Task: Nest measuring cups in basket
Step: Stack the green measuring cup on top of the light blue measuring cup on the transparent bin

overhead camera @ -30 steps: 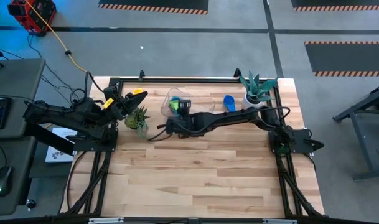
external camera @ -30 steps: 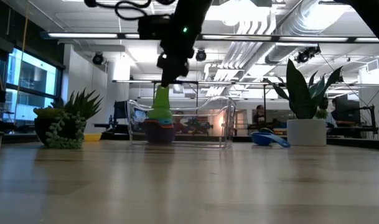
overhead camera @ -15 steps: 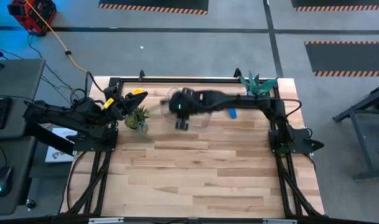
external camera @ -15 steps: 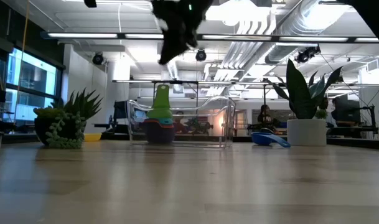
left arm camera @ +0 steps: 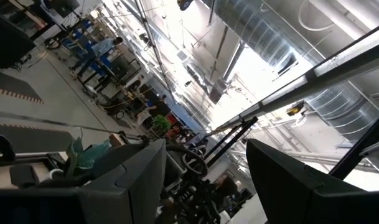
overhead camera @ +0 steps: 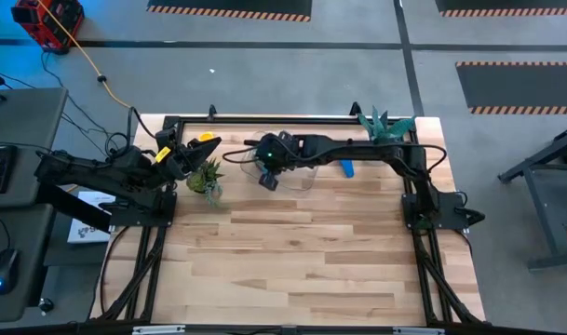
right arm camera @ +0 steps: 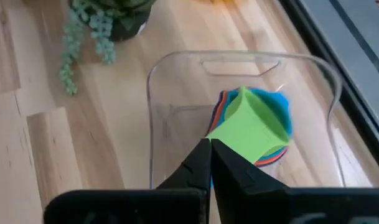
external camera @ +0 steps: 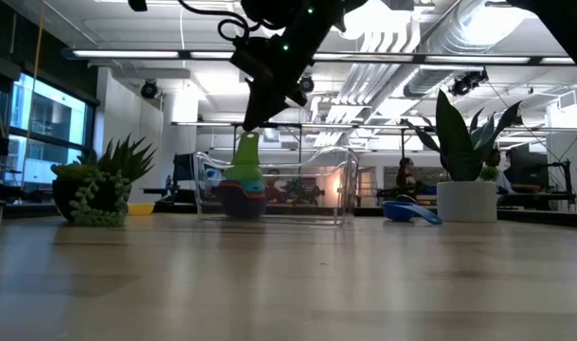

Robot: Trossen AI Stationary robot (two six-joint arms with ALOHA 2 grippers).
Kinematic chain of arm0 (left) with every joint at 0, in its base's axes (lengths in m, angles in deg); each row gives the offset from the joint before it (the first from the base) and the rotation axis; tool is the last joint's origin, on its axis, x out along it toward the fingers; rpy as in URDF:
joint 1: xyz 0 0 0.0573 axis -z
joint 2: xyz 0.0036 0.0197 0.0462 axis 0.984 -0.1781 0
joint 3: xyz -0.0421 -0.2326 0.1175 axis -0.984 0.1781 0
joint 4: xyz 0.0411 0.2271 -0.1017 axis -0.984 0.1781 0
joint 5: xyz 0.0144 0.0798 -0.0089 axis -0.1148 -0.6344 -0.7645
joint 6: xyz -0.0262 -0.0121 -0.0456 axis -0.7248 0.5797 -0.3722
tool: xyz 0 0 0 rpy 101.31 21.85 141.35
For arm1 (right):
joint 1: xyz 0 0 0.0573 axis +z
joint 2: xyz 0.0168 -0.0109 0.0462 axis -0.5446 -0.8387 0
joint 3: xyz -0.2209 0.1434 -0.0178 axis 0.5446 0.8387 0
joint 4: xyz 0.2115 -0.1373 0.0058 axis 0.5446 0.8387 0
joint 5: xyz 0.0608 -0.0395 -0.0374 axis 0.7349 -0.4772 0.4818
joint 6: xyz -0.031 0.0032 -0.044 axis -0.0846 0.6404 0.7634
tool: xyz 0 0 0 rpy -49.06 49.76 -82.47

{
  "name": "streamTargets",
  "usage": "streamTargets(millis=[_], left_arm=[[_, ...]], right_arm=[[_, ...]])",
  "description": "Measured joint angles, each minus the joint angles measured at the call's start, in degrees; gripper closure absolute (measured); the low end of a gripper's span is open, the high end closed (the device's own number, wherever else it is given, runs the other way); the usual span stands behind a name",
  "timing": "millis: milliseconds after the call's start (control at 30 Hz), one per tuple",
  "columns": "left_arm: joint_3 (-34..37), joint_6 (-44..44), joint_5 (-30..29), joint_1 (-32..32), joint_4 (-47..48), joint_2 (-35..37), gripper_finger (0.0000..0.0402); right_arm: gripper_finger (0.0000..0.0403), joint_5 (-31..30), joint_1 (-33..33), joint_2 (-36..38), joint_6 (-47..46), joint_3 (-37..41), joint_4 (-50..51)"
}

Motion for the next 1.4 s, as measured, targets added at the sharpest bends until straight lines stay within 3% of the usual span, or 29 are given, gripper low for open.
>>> streamTargets(millis=[433,600,700,800,933,1067,1200,1400], left_arm=[[0.0,1.92,0.0,-0.02,0.11,0.0,0.0186],[0.0,1.95,0.0,-0.02,0.02,0.0,0.0186],[0.0,1.99,0.0,-0.02,0.02,0.0,0.0186],[0.0,2.98,0.0,-0.02,0.02,0.0,0.0186],[0.0,3.45,-0.05,-0.02,-0.07,0.0,0.0186],[0.0,3.42,-0.13,-0.02,-0.06,0.0,0.0186],[0.0,2.99,-0.13,-0.02,-0.04,0.0,0.0186],[0.0,3.0,-0.15,-0.02,-0.03,0.0,0.0186]], right_arm=[[0.0402,1.47,0.1,0.46,0.45,-0.22,0.89],[0.0398,8.51,-1.16,5.92,-4.14,-0.32,5.03],[0.0377,12.36,-2.41,9.79,-8.44,4.54,6.8],[0.0337,17.94,-3.7,14.21,-19.2,13.96,-0.92],[0.0262,24.32,-3.96,18.12,-41.53,28.23,-25.71],[0.0188,22.01,-3.92,17.42,-61.54,36.47,-51.95],[0.0149,17.21,-4.37,14.96,-68.71,37.87,-52.1],[0.0144,16.11,-4.73,13.86,-72.05,37.62,-52.94]])
